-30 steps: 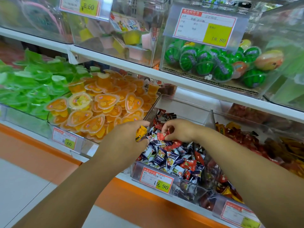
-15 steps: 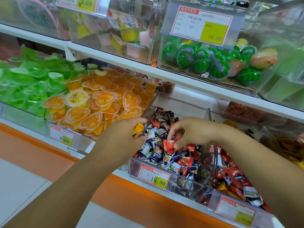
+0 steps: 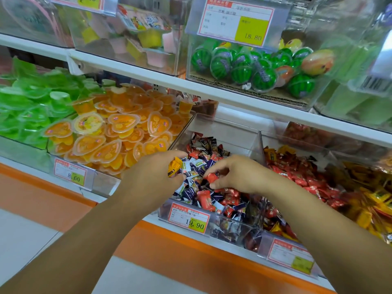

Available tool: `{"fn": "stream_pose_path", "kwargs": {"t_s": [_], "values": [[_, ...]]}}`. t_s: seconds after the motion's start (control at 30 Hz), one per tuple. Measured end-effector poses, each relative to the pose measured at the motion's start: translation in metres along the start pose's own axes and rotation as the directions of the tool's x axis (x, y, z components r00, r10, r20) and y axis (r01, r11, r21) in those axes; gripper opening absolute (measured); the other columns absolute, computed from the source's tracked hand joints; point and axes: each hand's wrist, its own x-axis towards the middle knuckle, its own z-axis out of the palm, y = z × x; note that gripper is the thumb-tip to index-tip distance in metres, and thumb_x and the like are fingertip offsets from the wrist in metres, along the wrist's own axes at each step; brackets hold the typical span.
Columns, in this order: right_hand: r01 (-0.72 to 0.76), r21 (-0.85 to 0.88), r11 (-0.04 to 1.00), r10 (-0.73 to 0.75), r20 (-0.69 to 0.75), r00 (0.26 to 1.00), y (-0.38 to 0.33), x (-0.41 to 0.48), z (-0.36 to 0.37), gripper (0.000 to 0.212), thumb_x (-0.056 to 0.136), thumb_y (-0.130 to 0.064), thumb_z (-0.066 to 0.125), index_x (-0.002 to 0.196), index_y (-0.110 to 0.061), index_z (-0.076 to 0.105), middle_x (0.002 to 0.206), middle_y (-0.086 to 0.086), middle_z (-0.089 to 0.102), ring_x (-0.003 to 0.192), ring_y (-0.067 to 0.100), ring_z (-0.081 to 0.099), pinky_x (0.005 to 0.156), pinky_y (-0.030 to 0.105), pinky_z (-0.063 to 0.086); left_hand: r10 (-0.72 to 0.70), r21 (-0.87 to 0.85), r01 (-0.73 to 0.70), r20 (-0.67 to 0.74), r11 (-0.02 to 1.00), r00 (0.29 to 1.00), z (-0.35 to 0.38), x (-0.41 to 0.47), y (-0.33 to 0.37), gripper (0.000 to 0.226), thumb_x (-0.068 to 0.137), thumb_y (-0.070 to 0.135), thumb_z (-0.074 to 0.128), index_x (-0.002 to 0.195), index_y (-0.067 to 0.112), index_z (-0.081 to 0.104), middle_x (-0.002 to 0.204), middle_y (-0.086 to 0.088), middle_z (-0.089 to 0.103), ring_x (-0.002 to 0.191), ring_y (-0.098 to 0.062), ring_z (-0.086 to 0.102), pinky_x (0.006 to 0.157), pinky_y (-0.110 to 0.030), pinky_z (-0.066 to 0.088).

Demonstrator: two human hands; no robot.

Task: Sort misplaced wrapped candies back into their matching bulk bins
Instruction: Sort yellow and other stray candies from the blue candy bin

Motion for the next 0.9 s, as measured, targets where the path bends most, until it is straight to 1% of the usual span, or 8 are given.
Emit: {"fn": "stream_pose_path", "kwargs": {"t_s": [0.07,0.23,0.43,0.5,0.6,0.7,0.77,0.9], "values": [[0.026,0.043,0.999,-0.024,-0.052,0.998,-0.001,-0.007,-0.005,0.031,0.082,-0.032,0.074,0.111,-0.038,0.069,0.132,-0.009,0.059,0.112,0.008,0.056,0.082,0.018,0.037,0.003,0.006,-0.003,0.010,1.000,1.000,0.001,0.001,0.002,0.046,0.090,0.040,0.063,0.133,0.044,0.048,0.051,0.008,0.039,0.034,-0.009,0.038,0.036,-0.018,0.019],[0.064,0.182,0.981,-0.014,-0.263,0.965,0.009,-0.037,-0.042,0.022,0.082,-0.030,0.074,0.101,-0.040,0.070,0.090,-0.018,0.070,0.070,-0.004,0.061,0.059,0.004,0.040,0.030,0.021,-0.030,0.008,0.999,1.000,0.004,0.003,0.008,0.047,0.089,0.040,0.063,0.133,0.043,0.048,0.067,0.014,0.052,0.032,-0.008,0.040,0.033,-0.016,0.026],[-0.185,-0.029,0.982,0.152,-0.452,0.879,0.066,-0.064,-0.080,0.030,0.082,-0.030,0.073,0.111,-0.033,0.067,0.112,-0.009,0.063,0.092,0.008,0.054,0.064,0.000,0.033,0.031,0.016,-0.031,-0.009,0.999,0.999,0.007,0.005,0.008,0.043,0.087,0.039,0.065,0.127,0.045,0.052,0.054,0.007,0.053,0.034,-0.010,0.044,0.034,-0.020,0.029],[-0.251,-0.033,0.967,0.213,-0.428,0.878,0.081,-0.066,-0.079,0.038,0.081,-0.031,0.074,0.118,-0.030,0.065,0.115,-0.006,0.062,0.102,0.011,0.054,0.075,0.013,0.034,0.035,0.006,-0.035,-0.022,0.999,0.999,0.009,0.006,0.009,0.040,0.086,0.037,0.067,0.124,0.042,0.056,0.052,0.008,0.050,0.039,-0.014,0.047,0.039,-0.026,0.033],[-0.254,0.007,0.967,0.236,-0.397,0.887,0.088,-0.070,-0.079,0.039,0.083,-0.031,0.073,0.121,-0.034,0.064,0.105,-0.013,0.059,0.097,0.007,0.054,0.075,0.016,0.036,0.048,0.000,-0.048,-0.046,0.999,0.998,0.011,0.005,0.011,0.041,0.085,0.035,0.068,0.124,0.042,0.057,0.042,0.009,0.035,0.035,-0.014,0.034,0.038,-0.025,0.024],[-0.188,-0.028,0.982,0.157,-0.441,0.884,0.071,-0.071,-0.074,0.024,0.087,-0.031,0.069,0.110,-0.037,0.067,0.101,-0.019,0.057,0.083,0.004,0.056,0.061,0.013,0.037,0.048,-0.005,-0.048,-0.040,0.999,0.998,0.011,0.002,0.010,0.043,0.086,0.036,0.068,0.126,0.042,0.055,0.038,0.004,0.036,0.033,-0.010,0.027,0.035,-0.020,0.017],[-0.074,-0.059,0.996,0.043,-0.411,0.911,0.048,-0.067,-0.062,0.019,0.088,-0.031,0.068,0.104,-0.042,0.068,0.102,-0.021,0.063,0.082,0.002,0.061,0.065,0.010,0.041,0.045,-0.015,-0.045,-0.033,0.999,0.998,0.010,0.002,0.010,0.043,0.086,0.036,0.068,0.127,0.042,0.055,0.038,0.006,0.040,0.031,-0.011,0.028,0.034,-0.018,0.017],[0.133,-0.148,0.980,-0.144,-0.069,0.987,0.008,-0.044,-0.018,0.025,0.089,-0.027,0.067,0.113,-0.034,0.069,0.109,-0.011,0.068,0.094,0.003,0.060,0.086,0.023,0.048,0.034,-0.041,-0.034,-0.002,0.999,0.999,0.006,-0.001,0.006,0.043,0.087,0.037,0.065,0.127,0.045,0.052,0.060,0.014,0.045,0.034,-0.010,0.036,0.034,-0.015,0.027]]}}
